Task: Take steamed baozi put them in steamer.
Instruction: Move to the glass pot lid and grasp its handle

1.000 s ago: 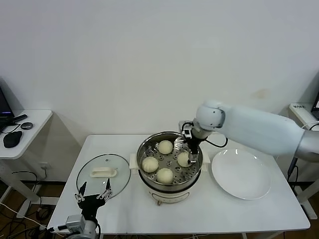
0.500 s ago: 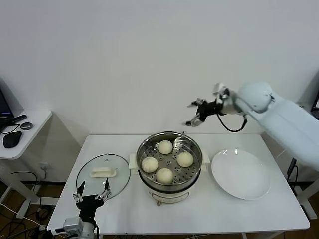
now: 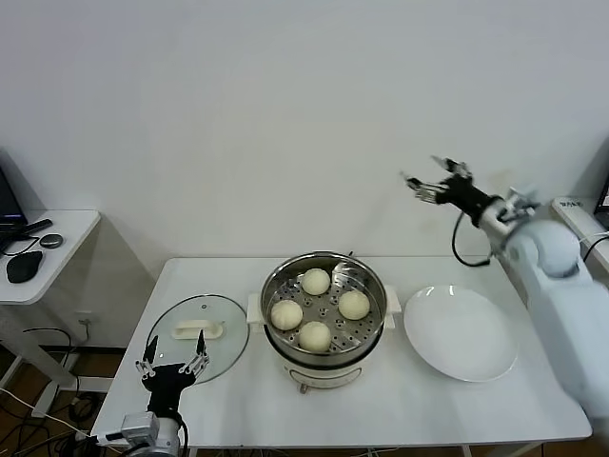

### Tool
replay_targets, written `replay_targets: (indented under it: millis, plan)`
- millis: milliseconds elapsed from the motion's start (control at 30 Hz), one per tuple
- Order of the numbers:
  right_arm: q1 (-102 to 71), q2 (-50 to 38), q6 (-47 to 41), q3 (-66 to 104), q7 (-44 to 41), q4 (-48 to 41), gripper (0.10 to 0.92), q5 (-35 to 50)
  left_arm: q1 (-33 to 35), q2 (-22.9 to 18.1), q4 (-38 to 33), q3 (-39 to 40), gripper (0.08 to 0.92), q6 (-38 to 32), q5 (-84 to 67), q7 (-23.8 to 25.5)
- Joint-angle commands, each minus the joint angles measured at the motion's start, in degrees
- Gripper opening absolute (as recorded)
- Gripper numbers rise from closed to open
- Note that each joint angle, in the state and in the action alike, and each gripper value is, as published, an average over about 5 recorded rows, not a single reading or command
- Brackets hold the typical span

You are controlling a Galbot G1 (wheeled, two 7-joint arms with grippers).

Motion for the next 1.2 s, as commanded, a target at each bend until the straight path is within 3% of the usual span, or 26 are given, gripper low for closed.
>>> replay_targets:
  millis: [33, 400, 500, 667, 867, 1000, 1200]
  plan:
    - [-31.53, 16.89, 12.04, 22.52, 11.85, 4.44, 0.823, -2.45, -0.74, 0.58, 2.52, -0.04, 0.823, -2.81, 4.37, 0.22]
    - [-42.62, 18.99, 11.3, 19.44, 8.77, 8.73, 0.823, -6.34, -3.61, 1.24, 5.51, -1.82, 0.823, -5.09, 13.68, -1.24]
    - [-43.11, 18.65, 11.17, 19.01, 8.54, 9.64, 0.823, -6.59, -4.84, 2.34, 7.99, -2.34, 0.823, -8.38, 30.15, -3.97]
    - [-42.38, 18.24, 10.68, 18.64, 8.27, 10.47, 0.823, -6.4, -8.04, 5.32, 12.42, -3.99, 0.823, -14.42, 73.41, -8.56]
    - [-41.76, 18.89, 11.04, 17.38, 8.31, 10.02, 0.823, -6.86, -8.66, 15.65, 20.21, 1.16, 0.823, -1.1, 100.62, -20.16]
    - [-42.04, 19.14, 10.97, 16.63, 8.1, 10.33, 0.823, -6.92, -7.71, 19.95, 20.95, 2.67, 0.823, -0.96, 101.69, -12.95]
    - [-41.96, 19.15, 11.02, 16.09, 7.87, 9.95, 0.823, -7.26, -8.39, 17.33, 18.84, 1.62, 0.823, -4.9, 90.76, -1.2]
